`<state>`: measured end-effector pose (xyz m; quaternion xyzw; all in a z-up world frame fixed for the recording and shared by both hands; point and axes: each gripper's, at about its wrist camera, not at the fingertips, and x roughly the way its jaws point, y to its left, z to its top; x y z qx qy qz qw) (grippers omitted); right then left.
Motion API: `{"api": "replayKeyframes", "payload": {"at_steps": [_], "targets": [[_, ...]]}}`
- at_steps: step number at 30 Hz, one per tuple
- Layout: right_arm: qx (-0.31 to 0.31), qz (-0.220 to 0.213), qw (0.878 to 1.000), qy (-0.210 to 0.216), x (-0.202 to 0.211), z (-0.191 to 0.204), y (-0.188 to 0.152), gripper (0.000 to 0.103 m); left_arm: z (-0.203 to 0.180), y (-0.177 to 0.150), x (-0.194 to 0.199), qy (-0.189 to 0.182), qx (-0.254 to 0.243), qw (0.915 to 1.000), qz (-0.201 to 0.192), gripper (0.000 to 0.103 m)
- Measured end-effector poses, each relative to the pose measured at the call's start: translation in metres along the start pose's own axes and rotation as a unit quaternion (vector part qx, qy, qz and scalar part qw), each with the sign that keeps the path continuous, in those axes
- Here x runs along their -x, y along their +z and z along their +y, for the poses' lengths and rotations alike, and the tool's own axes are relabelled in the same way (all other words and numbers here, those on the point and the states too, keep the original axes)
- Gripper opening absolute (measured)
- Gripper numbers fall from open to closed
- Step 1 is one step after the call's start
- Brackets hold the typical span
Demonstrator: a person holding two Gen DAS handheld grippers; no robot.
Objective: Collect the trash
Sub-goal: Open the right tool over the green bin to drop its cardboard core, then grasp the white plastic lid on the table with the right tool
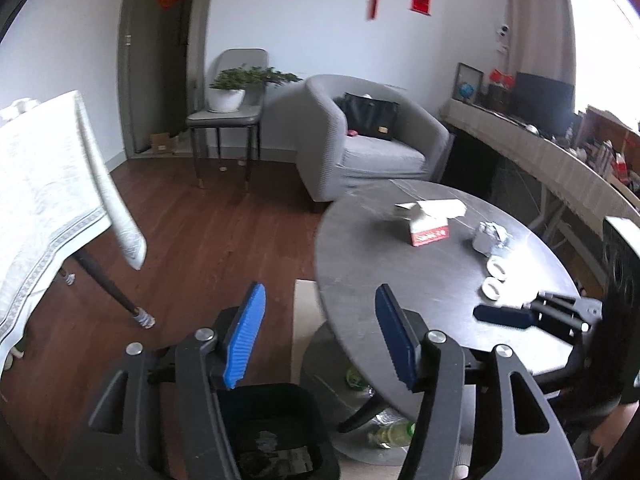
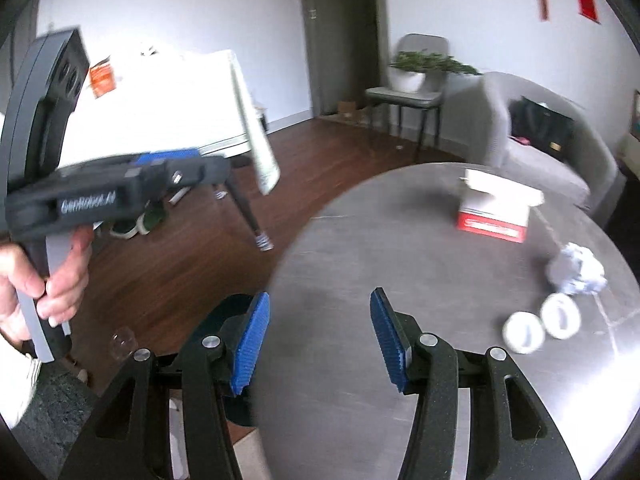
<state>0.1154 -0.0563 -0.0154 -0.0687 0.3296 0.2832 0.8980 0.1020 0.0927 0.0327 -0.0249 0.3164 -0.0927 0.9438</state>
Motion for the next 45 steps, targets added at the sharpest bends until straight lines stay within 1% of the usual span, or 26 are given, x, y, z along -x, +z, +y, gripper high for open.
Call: {"api": "replayKeyframes", "payload": {"at_steps": [4, 8, 15, 21, 25, 27, 32, 36, 40, 45], "targets": [[-0.02, -0.003, 1.0, -0.024, 0.007, -0.032, -0.004, 0.053, -0.024, 0.004, -0.018, -0.021, -0.013, 0.9997, 0.008, 0.065], [-0.036, -0.001, 0.998, -0.045, 0.015, -0.065, -0.012, 0.053, -0.048, 0.005, -0.038, -0.034, -0.042, 0.9983, 0.022, 0.067], [-0.065, 0.004, 0.995, -0.075, 0.018, -0.117, -0.013, 0.053, -0.072, 0.005, -0.073, -0.059, -0.066, 0.9945, 0.055, 0.068], [-0.084, 0.017, 0.991, -0.099, 0.016, -0.149, -0.017, 0.053, -0.09, 0.006, -0.093, -0.078, -0.094, 0.9895, 0.077, 0.07], [-0.092, 0.026, 0.99, -0.104, 0.009, -0.162, -0.016, 0.052, -0.101, 0.008, -0.102, -0.098, -0.108, 0.9853, 0.089, 0.071], [-0.095, 0.036, 0.989, -0.105, 0.004, -0.168, -0.016, 0.051, -0.107, 0.01, -0.106, -0.116, -0.112, 0.9824, 0.095, 0.071], [-0.096, 0.052, 0.989, -0.097, -0.004, -0.177, -0.014, 0.051, -0.125, 0.015, -0.114, -0.146, -0.136, 0.9744, 0.104, 0.071], [-0.088, 0.069, 0.99, -0.089, -0.009, -0.177, -0.015, 0.049, -0.141, 0.015, -0.122, -0.16, -0.157, 0.9678, 0.114, 0.071], [-0.073, 0.079, 0.99, -0.094, -0.009, -0.178, -0.015, 0.04, -0.156, 0.013, -0.132, -0.17, -0.167, 0.9626, 0.128, 0.071], [-0.072, 0.079, 0.991, -0.084, -0.005, -0.182, -0.016, 0.04, -0.17, 0.011, -0.141, -0.177, -0.184, 0.9567, 0.141, 0.068]]}}
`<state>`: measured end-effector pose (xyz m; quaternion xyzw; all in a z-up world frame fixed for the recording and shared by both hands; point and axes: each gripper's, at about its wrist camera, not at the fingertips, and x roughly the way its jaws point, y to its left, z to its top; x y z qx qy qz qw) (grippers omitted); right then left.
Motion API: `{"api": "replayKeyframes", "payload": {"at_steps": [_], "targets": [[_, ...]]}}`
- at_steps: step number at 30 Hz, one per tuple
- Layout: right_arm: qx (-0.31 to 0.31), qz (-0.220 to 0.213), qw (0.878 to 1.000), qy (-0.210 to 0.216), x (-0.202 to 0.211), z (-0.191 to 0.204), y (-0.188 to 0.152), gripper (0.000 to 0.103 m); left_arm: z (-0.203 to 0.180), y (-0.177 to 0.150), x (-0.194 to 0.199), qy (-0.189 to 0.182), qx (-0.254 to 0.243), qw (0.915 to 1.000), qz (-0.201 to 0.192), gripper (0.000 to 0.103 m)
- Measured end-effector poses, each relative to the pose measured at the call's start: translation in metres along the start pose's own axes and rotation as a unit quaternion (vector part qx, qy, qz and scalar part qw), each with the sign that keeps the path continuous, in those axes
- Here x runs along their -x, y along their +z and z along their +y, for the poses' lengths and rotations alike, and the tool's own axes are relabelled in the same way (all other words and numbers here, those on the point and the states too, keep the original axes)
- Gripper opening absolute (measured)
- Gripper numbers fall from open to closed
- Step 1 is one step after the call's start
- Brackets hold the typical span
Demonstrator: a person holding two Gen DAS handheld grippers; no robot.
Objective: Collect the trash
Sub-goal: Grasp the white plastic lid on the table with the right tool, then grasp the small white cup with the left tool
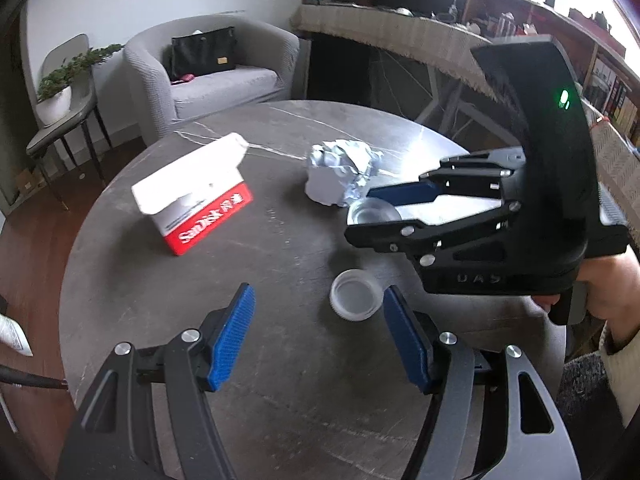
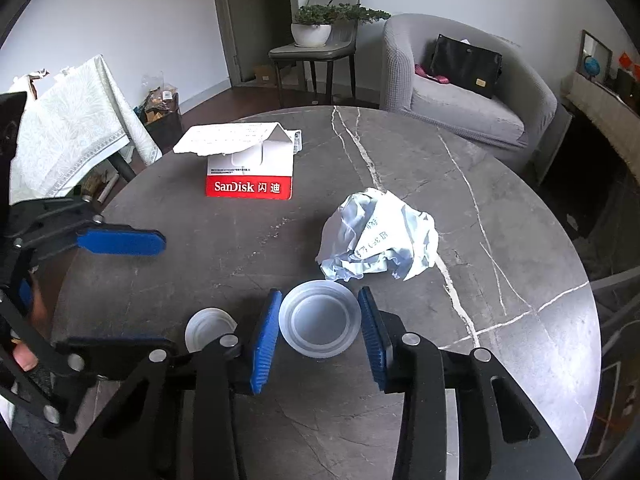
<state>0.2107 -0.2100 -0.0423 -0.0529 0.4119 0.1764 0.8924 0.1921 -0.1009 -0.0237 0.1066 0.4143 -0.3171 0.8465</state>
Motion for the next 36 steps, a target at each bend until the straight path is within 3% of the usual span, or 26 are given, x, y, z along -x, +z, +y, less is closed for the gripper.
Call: {"api": "replayKeyframes", "payload": {"at_steps": [8, 14, 18, 29, 36], "targets": [[-0.02, -0.014, 0.999, 0.039, 0.015, -0.012, 0.001, 0.04, -0.018, 0.004, -0.013, -0.002, -0.03, 0.9995, 0.014, 0.058], [-0.019, -0.026, 0.999, 0.043, 0.023, -0.014, -0.002, 0.04, -0.026, 0.007, -0.022, 0.001, -0.039, 0.999, 0.023, 0.046], [-0.026, -0.036, 0.998, 0.042, 0.028, -0.014, -0.004, 0.04, -0.031, 0.006, -0.027, 0.012, -0.046, 0.9986, 0.024, 0.033], [-0.049, -0.067, 0.996, 0.031, 0.045, -0.008, -0.007, 0.04, -0.016, -0.002, 0.0, 0.043, 0.003, 0.999, -0.008, 0.033], [-0.041, -0.076, 0.996, 0.034, 0.049, 0.022, -0.01, 0.04, 0.0, -0.022, 0.038, 0.078, 0.049, 0.9948, -0.043, 0.033]]}}
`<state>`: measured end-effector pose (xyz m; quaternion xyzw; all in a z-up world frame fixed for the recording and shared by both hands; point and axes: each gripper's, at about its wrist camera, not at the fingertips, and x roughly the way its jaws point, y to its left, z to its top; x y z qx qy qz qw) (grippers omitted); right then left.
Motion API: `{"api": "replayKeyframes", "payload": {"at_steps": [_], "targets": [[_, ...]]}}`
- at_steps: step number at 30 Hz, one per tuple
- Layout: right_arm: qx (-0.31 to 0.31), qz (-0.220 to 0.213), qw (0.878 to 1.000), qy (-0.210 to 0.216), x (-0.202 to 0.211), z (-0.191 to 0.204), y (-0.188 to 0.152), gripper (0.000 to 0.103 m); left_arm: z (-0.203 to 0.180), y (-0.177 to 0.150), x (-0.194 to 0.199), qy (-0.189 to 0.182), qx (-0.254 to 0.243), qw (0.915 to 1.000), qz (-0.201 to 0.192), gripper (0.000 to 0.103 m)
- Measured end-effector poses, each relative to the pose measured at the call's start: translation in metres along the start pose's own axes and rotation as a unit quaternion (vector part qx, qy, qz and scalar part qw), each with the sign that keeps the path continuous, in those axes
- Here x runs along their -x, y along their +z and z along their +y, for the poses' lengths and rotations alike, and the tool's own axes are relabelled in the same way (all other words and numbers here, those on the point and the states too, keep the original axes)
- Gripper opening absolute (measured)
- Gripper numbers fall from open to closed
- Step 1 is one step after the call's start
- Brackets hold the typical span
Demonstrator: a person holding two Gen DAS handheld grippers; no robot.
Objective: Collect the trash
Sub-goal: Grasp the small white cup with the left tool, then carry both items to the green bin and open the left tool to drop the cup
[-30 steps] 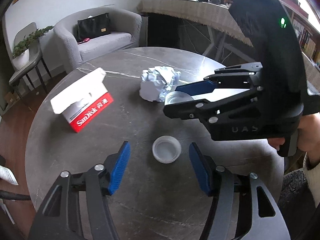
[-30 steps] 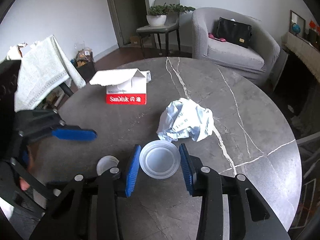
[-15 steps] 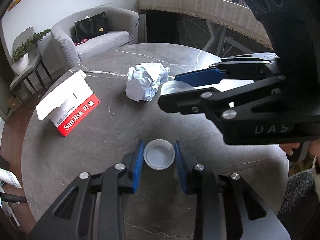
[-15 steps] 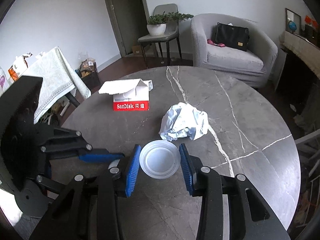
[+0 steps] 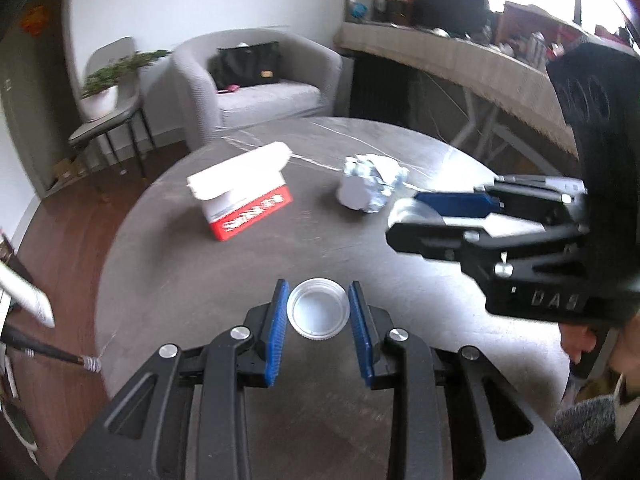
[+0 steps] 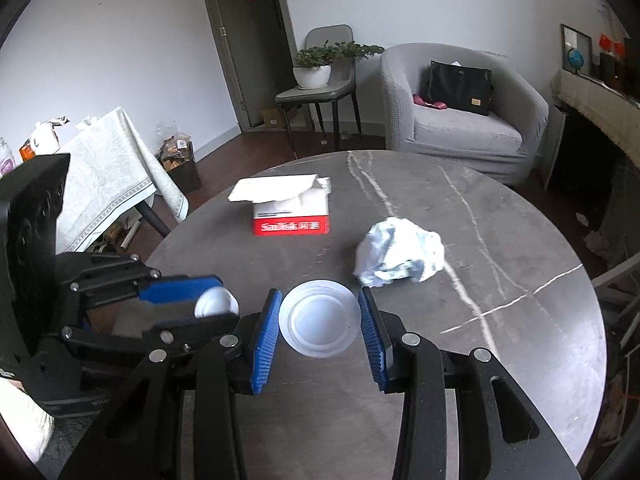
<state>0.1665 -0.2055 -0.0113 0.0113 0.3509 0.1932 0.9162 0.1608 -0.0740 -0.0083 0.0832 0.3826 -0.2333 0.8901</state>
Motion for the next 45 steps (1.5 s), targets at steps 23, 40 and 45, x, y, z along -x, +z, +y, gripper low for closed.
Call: {"api": "replayKeyframes", "payload": {"at_steps": [23, 40, 45], "targets": [[0.051, -0.028, 0.997, 0.045, 0.01, 0.123, -0.029, 0.04, 0.093, -0.095, 0.108, 0.135, 0.132, 0.9812, -0.04, 0.033], [0.094, -0.017, 0.991, 0.095, -0.023, 0.208, -0.018, 0.04, 0.165, -0.174, 0.086, 0.135, 0.198, 0.9667, 0.088, 0.033], [0.107, -0.003, 0.989, 0.104, -0.039, 0.231, -0.019, 0.04, 0.176, -0.195, 0.077, 0.126, 0.202, 0.9633, 0.123, 0.033]]}}
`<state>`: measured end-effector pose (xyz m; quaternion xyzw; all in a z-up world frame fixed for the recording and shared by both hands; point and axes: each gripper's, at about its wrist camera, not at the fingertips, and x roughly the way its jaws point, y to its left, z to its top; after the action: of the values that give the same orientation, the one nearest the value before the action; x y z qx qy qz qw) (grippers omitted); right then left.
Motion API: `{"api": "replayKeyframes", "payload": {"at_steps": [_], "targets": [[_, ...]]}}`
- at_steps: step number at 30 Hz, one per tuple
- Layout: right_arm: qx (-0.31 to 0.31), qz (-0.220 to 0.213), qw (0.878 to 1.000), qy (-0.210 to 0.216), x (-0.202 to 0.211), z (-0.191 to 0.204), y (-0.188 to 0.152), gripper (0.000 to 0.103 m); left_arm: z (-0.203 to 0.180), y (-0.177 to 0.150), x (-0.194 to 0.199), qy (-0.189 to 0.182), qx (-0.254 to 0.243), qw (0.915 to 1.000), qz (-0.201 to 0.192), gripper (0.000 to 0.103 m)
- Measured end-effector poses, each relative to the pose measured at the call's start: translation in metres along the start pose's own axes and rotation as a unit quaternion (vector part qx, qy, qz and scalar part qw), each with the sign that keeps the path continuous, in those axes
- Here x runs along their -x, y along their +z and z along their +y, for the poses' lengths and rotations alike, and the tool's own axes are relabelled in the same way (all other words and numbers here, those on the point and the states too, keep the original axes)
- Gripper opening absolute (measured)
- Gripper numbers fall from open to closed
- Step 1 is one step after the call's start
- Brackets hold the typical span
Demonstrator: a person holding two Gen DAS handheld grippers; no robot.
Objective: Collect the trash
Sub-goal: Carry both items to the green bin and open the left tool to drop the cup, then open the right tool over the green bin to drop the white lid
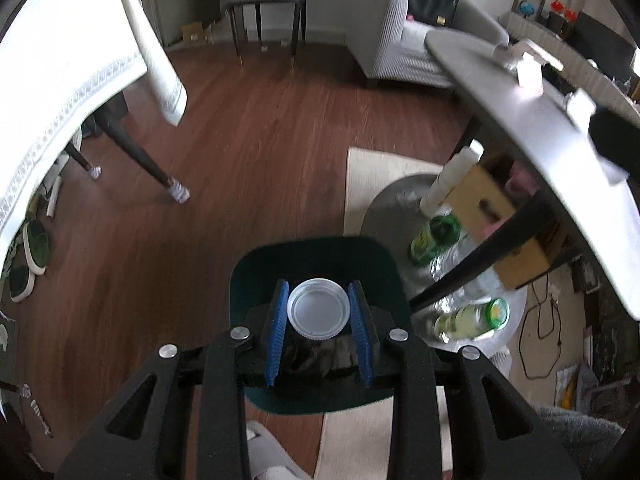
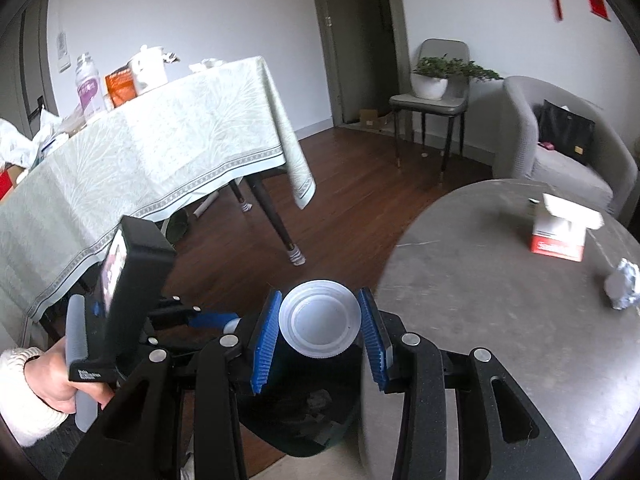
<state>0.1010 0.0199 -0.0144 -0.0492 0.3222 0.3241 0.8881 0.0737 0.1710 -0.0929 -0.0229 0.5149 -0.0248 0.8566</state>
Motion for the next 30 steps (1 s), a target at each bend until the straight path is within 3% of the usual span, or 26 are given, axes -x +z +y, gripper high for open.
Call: {"api": "replayKeyframes", "payload": {"at_steps": [4, 12, 30], "targets": [[0.009, 0.01, 1.0, 0.008, -0.015, 0.014, 0.002, 0.04, 0.009, -0.009, -0.009, -0.003, 0.002, 0.9997, 0.023, 0.033], [0.021, 0.035, 0.999, 0.017, -0.046, 0.035, 0.002, 0.04, 0.037, -0.011, -0.003, -0.003, 0.015, 0.9997, 0.018, 0.043], [0.035, 0.119, 0.992, 0.025, -0.112, 0.06, -0.021, 0.04, 0.074, -0.005, 0.036, 0.007, 0.041, 0.9977, -0.053, 0.056]]}}
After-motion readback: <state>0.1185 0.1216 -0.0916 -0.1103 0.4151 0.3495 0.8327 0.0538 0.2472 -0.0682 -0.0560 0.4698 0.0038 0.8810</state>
